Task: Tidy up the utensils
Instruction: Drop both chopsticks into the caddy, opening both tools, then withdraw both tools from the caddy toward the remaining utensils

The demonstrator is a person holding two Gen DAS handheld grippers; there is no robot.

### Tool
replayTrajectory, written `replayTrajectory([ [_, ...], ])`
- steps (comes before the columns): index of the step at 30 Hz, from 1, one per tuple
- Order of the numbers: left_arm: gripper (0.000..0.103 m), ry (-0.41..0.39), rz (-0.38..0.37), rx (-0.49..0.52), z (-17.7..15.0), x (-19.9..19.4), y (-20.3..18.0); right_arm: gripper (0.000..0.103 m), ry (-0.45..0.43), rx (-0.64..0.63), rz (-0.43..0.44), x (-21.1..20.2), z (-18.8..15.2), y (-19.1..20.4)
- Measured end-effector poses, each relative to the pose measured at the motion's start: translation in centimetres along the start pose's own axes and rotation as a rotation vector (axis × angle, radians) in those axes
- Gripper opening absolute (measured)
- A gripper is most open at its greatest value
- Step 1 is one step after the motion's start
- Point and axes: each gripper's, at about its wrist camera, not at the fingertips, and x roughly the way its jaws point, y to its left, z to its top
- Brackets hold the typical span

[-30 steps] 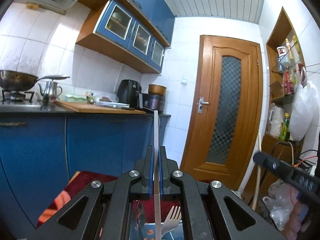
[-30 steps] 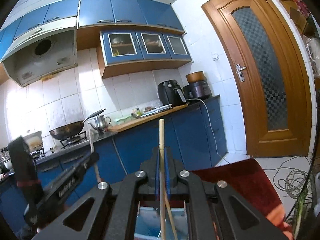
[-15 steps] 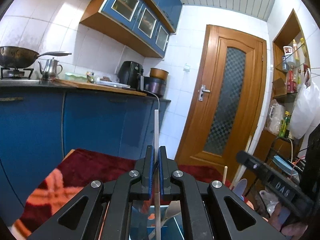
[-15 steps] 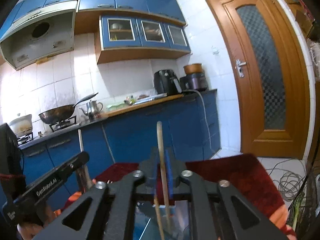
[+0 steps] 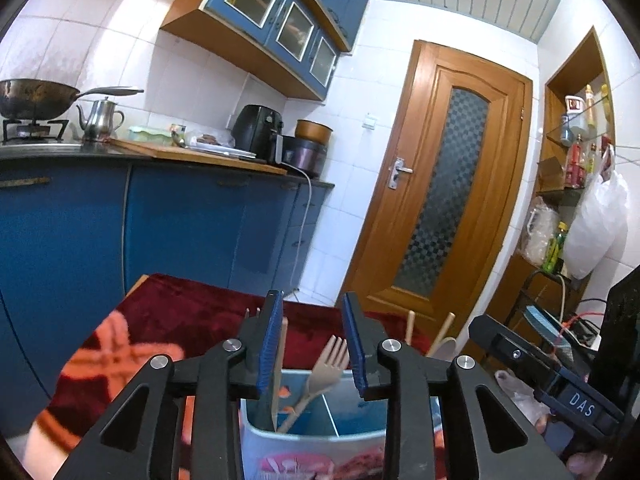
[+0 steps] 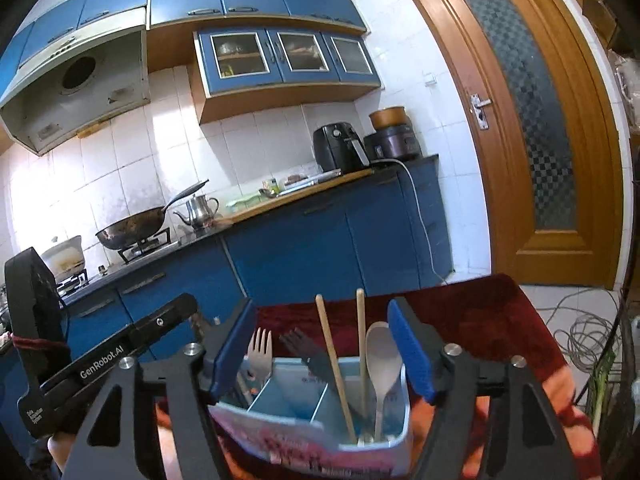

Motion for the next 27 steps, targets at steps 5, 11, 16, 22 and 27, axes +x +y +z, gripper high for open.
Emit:
replayTrajectory([
  [5, 0.032, 0.045, 0.003, 0.021, -0.2, -1.5, -0.9, 0.076, 0.042, -0.026, -0.015, -2.0, -0.3, 0.9],
  [11, 0.036, 0.083, 0.021, 0.045, -1.0, -4.0, -1.5, 0.079, 0.107, -0.003, -0.056, -4.0, -1.7, 0.9],
  [16, 0.037, 0.141, 0.033, 0.06, -1.7, -5.7, -1.8, 0.08, 0.149, -0.014, -0.1, -5.9, -3.0, 1.4],
  [22, 0.037, 0.222, 0.053, 0.069, -3.2, -7.2, -2.0, 0.08, 0.212, -0.02, -0.118, -7.9, -5.0, 1.7],
  [27, 0.038, 0.275, 0.057, 0.067, -4.9, -8.1, -1.7, 0.08, 0.238, -0.017, -0.135, -9.5, -7.0, 1.6],
])
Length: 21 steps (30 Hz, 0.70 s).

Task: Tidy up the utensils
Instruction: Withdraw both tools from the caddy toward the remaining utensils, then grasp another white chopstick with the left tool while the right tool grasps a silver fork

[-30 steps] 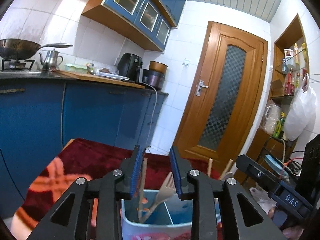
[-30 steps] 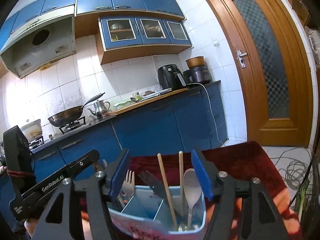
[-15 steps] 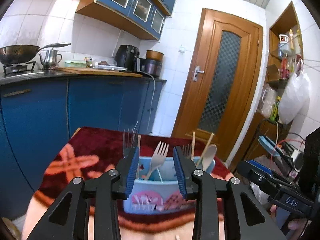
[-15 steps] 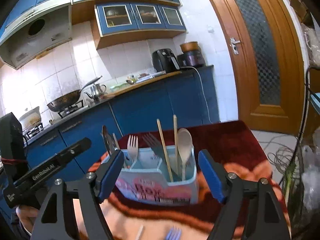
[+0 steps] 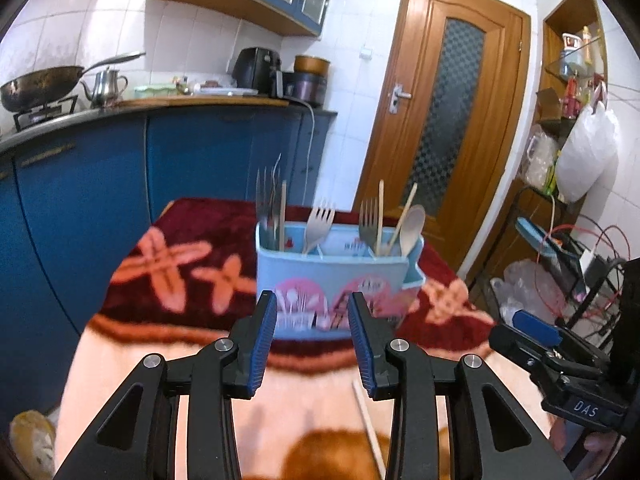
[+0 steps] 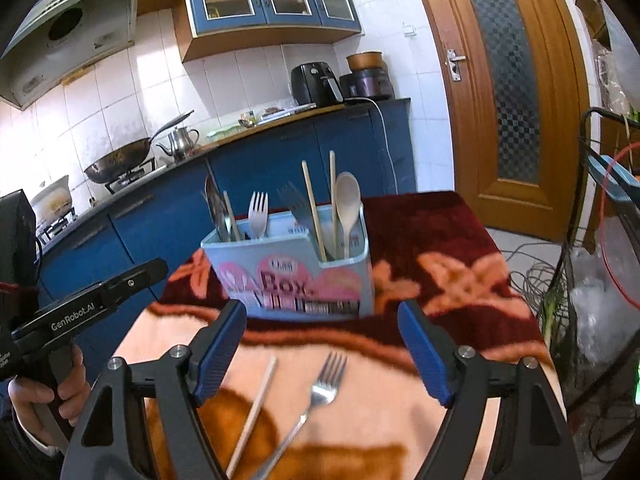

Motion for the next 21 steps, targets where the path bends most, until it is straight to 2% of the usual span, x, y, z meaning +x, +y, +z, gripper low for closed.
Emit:
replayTrajectory([
  [11, 0.038, 0.138, -0.007, -0.056, -4.0, 1.4, 0.5, 0.08, 0.077, 0.071, -0.026, 0.1, -4.8, -1.8],
  [21, 0.038, 0.282, 0.001, -0.081, -7.4, 3.5, -0.5, 0.081, 0.094, 0.091, -0.076, 0.0, -6.3, -3.2],
])
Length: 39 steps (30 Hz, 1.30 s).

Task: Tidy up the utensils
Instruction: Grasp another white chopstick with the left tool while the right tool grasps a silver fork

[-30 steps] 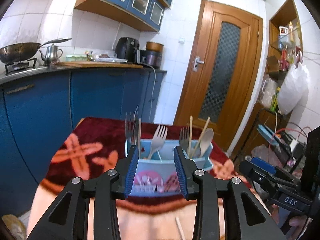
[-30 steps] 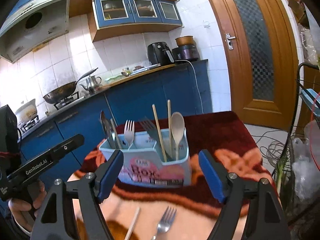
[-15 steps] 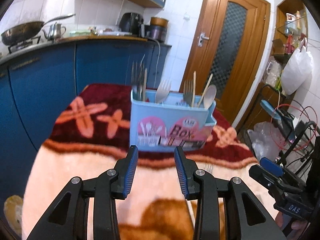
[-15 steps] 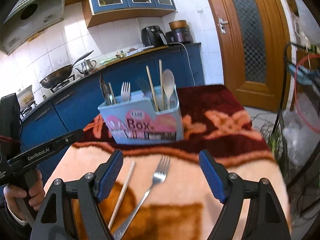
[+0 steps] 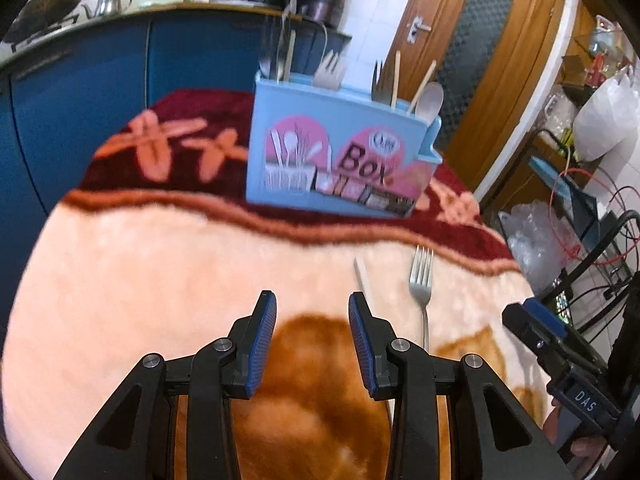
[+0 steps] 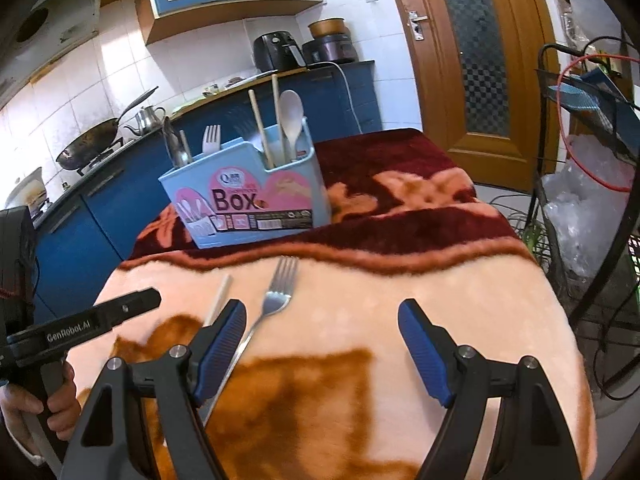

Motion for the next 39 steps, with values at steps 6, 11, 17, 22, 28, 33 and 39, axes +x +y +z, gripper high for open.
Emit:
replayTrajectory([
  [6, 0.038, 0.052, 0.003, 0.033, -1.0, 1.0, -1.7, 0.081, -0.001, 0.018, 0.01, -0.1, -0.3, -0.9],
  [11, 0.038, 0.091, -0.001, 0.069, -1.6, 2.1, -3.4, 0.082, 0.0, 0.023, 0.015, -0.4, -0.6, -1.5],
  [17, 0.038, 0.123, -0.019, 0.116, -2.0, 3.2, -4.9, 0.082, -0.006, 0.043, 0.017, -0.4, -0.7, -2.3],
  [22, 0.017, 0.139, 0.002, 0.15, -1.7, 3.8, -5.5, 0.082, 0.002, 0.052, 0.024, -0.2, -0.9, -2.5],
  [28, 0.007, 0.125, -0.024, 0.082, -1.3, 4.1, -4.3, 0.082, 0.009, 0.047, 0.023, -0.1, -0.9, -2.1],
  [33, 0.006, 0.09, -0.062, 0.03, -1.1, 3.3, -3.2, 0.082, 0.022, 0.032, 0.022, 0.2, -0.8, -1.7],
  [39, 0.006, 0.008, -0.074, -0.006, -0.5, 1.5, -1.7, 0.082, 0.042, -0.009, 0.022, 1.1, -0.1, -0.4],
])
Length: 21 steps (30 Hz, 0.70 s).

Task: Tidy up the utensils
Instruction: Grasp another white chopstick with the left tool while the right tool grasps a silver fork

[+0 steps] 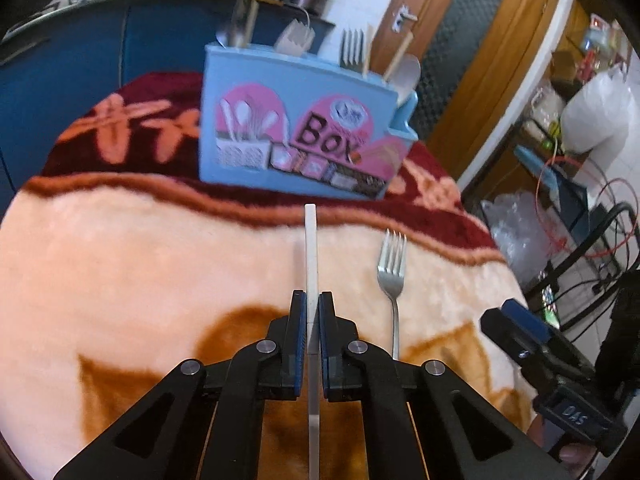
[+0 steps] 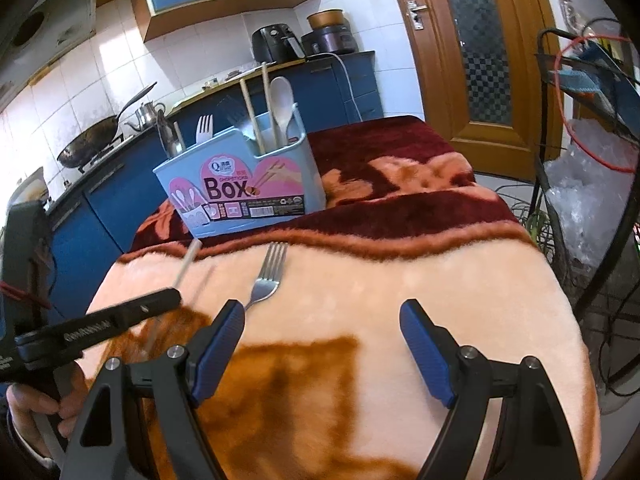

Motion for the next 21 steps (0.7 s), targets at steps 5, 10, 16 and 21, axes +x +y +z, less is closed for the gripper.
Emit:
replayTrajectory([
  [5, 0.006, -0.059, 0.01, -0.008, 0.6, -1.5, 1.3, 0.079, 0.032, -0.028, 0.042, 1.4, 0.9, 1.4],
  [10, 0.006, -0.094, 0.016, -0.019, 0.7, -2.4, 2.3, 0.071, 0.071, -0.036, 0.068, 3.2, 1.9, 2.4],
  [16, 0.006, -0.106, 0.018, -0.034, 0.8, -2.7, 3.3, 0.056, 0.129, -0.034, 0.075, 5.8, 3.0, 2.6],
  [21, 0.006, -0.106, 0.02, -0.037, 0.8, -2.6, 3.9, 0.045, 0.175, -0.018, 0.075, 7.9, 3.6, 2.5],
])
